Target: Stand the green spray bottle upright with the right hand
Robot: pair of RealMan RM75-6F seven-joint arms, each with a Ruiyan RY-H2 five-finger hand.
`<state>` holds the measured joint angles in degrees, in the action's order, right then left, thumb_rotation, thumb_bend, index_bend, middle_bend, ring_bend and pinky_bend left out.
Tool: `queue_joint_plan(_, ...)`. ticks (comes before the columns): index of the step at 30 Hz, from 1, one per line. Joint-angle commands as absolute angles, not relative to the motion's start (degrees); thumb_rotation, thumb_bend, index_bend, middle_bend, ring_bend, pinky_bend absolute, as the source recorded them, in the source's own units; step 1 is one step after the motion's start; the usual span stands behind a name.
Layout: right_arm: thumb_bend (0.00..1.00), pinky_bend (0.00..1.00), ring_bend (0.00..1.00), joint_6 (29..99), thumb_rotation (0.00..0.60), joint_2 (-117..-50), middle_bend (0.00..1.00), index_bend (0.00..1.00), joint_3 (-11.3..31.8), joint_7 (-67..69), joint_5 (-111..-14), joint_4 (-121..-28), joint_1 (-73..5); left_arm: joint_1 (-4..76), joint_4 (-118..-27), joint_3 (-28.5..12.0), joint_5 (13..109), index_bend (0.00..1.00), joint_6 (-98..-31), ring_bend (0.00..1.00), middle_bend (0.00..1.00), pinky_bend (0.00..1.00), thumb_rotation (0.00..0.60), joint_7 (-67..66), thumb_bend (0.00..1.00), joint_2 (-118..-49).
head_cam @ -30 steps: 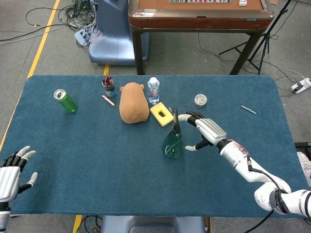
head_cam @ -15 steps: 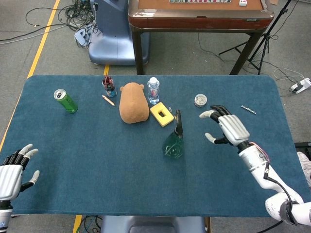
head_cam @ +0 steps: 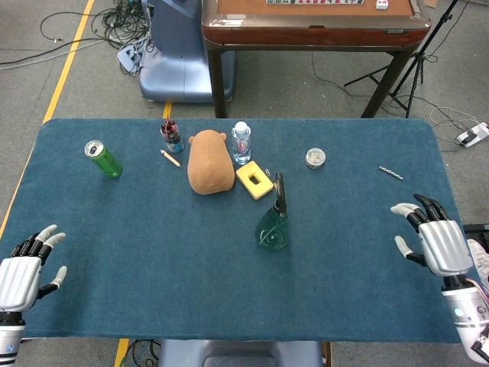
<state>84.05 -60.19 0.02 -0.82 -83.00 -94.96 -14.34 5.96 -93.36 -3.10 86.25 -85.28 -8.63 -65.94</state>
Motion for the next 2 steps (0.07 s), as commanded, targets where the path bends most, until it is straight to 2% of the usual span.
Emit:
queue_joint_plan(1, 0.36, 0.19, 0.11, 87.0, 0.6, -59.8, 0.3, 0.3, -1.4, -0.9, -83.5, -94.1, -10.9, 6.1, -93.3, -3.1, 86.3, 0.22, -85.1, 0.16, 0.14, 0.21, 0.6, -8.9, 0.36, -66.3)
queue_joint_plan(2, 0.36, 0.19, 0.11, 87.6, 0.6, -59.8, 0.3, 0.3, -1.6, -0.5, -83.6, -94.1, -10.1, 6.2, -93.3, -3.1, 86.3, 0.22, -85.1, 0.16, 0.14, 0.21, 0.6, -9.0, 0.36, -66.3)
